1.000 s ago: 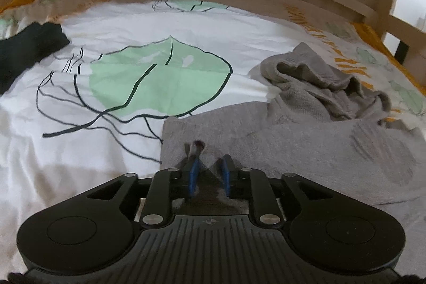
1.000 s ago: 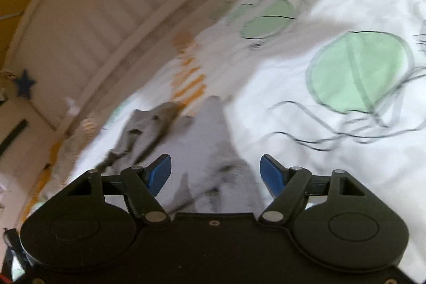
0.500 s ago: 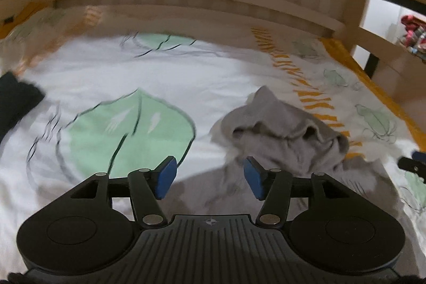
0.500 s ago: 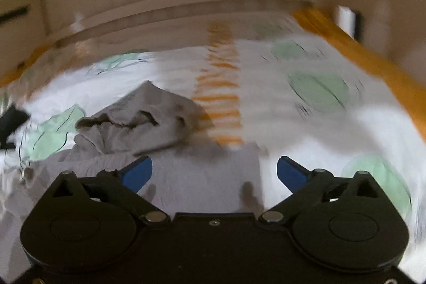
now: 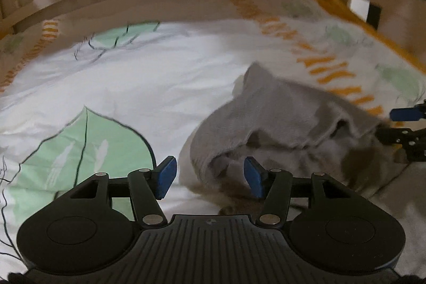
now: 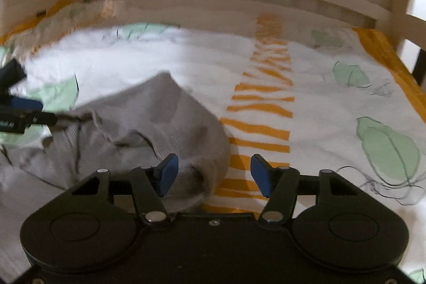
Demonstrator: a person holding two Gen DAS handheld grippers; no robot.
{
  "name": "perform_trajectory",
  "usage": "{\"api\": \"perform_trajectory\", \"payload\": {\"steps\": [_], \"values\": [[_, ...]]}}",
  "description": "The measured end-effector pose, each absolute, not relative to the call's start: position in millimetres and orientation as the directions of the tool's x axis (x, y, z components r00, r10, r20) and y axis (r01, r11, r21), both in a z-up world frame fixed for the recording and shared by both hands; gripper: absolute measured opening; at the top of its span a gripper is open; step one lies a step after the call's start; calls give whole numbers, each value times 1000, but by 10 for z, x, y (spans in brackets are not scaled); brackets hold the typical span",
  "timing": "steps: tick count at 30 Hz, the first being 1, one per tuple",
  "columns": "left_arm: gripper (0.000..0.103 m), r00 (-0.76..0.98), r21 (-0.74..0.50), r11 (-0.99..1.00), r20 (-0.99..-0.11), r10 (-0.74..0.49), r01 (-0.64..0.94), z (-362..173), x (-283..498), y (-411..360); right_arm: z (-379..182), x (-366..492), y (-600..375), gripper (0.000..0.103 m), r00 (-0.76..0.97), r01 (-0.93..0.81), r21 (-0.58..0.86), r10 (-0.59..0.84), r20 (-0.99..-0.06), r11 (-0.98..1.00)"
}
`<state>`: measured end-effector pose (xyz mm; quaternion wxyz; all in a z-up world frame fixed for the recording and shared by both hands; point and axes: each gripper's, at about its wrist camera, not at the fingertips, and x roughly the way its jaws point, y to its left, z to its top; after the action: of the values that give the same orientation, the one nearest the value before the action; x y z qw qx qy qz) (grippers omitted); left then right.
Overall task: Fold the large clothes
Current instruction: 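Grasp the folded fabric near the hood with the left tool while the right tool grasps beside it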
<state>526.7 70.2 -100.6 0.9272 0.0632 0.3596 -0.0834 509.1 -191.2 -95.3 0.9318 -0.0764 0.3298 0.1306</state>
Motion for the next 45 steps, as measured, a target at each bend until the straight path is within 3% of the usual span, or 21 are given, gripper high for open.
{"api": "perform_trajectory", "payload": {"steps": [4, 7, 12, 13, 14, 15, 19, 22, 25, 27, 31, 32, 39, 42, 45], "values": [[57, 700, 51, 984, -709, -84, 170, -1211, 5339, 792, -1184, 5133, -1968, 64, 721, -297, -76, 171, -672, 952], [56, 705, 20, 988, -703, -97, 155, -1196, 5374, 840, -1158, 5149, -2026, 64, 732, -273, -62, 165, -661, 960], [56, 748, 67, 985, -659, -76, 160, -1097, 5405, 750, -1056, 5249, -1863, 63, 764, -296, -133, 150, -628, 946], [52, 759, 68, 985, -647, -76, 157, -1070, 5398, 749, -1043, 5268, -1834, 54, 762, -308, -130, 163, -627, 942], [48, 776, 70, 986, -626, -74, 151, -1025, 5375, 758, -1038, 5302, -1810, 29, 755, -326, -122, 181, -630, 937], [40, 796, 71, 987, -600, -73, 144, -972, 5343, 782, -1015, 5322, -1807, 17, 751, -337, -106, 200, -629, 935], [36, 829, 96, 986, -556, -63, 139, -894, 5251, 927, -848, 5276, -2023, 13, 811, -301, -56, 224, -540, 952], [38, 785, 133, 972, -616, -72, 193, -1040, 5253, 966, -934, 5319, -2281, 14, 790, -255, 43, 234, -567, 966], [41, 727, 159, 952, -682, -85, 261, -1215, 5229, 949, -1210, 5356, -2328, 19, 724, -272, 47, 236, -648, 961], [44, 741, 182, 944, -666, -86, 274, -1197, 5201, 945, -1325, 5337, -2329, 27, 704, -287, 43, 241, -668, 957], [47, 717, 186, 917, -684, -137, 352, -1011, 5181, 1040, -1219, 5311, -2453, 64, 700, -290, 102, 283, -655, 952], [48, 714, 186, 910, -684, -150, 370, -958, 5160, 1074, -1178, 5283, -2491, 68, 698, -299, 99, 289, -655, 949], [53, 694, 117, 887, -671, -260, 446, -605, 4991, 1303, -952, 5106, -2666, 70, 689, -341, 93, 316, -653, 936], [63, 728, -22, 929, -614, -305, 371, -446, 5109, 1286, -832, 5097, -2607, 70, 708, -357, 113, 348, -614, 927], [63, 742, -84, 949, -605, -290, 303, -492, 5280, 1116, -769, 5211, -2422, 65, 714, -364, 178, 397, -577, 914]]}}
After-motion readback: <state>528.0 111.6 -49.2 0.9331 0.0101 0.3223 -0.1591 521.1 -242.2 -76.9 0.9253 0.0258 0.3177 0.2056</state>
